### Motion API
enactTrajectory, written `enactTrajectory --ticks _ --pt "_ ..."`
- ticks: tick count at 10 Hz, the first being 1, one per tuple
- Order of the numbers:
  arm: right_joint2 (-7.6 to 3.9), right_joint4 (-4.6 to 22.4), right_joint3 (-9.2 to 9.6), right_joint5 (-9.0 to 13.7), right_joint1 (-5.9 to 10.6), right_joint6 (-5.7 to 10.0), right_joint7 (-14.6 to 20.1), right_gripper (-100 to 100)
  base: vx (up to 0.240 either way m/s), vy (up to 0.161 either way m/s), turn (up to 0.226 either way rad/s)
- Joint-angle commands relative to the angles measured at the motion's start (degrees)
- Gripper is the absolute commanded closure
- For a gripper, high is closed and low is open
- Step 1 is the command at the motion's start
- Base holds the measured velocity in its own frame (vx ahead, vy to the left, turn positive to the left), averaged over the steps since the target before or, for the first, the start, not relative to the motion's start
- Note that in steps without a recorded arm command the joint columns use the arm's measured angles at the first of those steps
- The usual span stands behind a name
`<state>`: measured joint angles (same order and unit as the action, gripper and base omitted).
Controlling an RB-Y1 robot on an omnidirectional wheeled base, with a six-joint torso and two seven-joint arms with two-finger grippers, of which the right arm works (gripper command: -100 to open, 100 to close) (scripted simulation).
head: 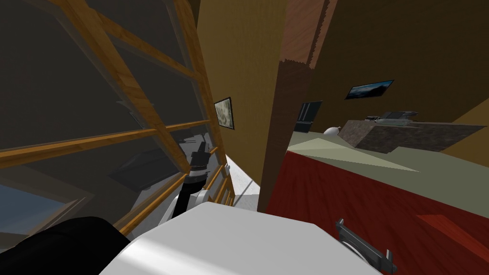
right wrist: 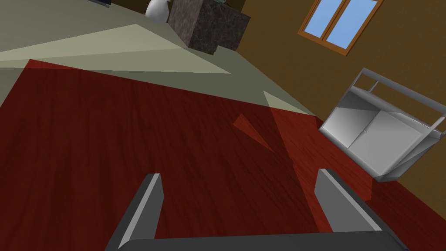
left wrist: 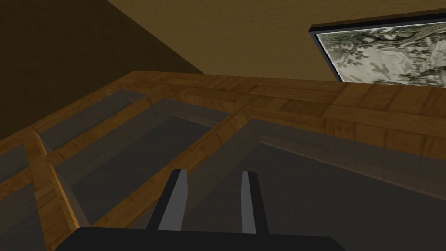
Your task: Push the door open
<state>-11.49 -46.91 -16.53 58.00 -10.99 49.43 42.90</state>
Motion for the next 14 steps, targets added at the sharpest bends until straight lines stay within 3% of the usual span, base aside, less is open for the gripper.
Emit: enactTrajectory --ticks 1,7,14 --pt "0.00 0.0 0.00 0.0 -0.01 0.00 0.0 -100 0.002 0.004 -0.013" --pt "0.19 0.2 -1.75 -1.8 -0.02 -0.06 1.9 -100 0.013 0.082 -0.059" --pt "0.22 0.2 -1.95 -2.0 -0.02 -0.06 2.2 -100 0.001 0.002 -0.003"
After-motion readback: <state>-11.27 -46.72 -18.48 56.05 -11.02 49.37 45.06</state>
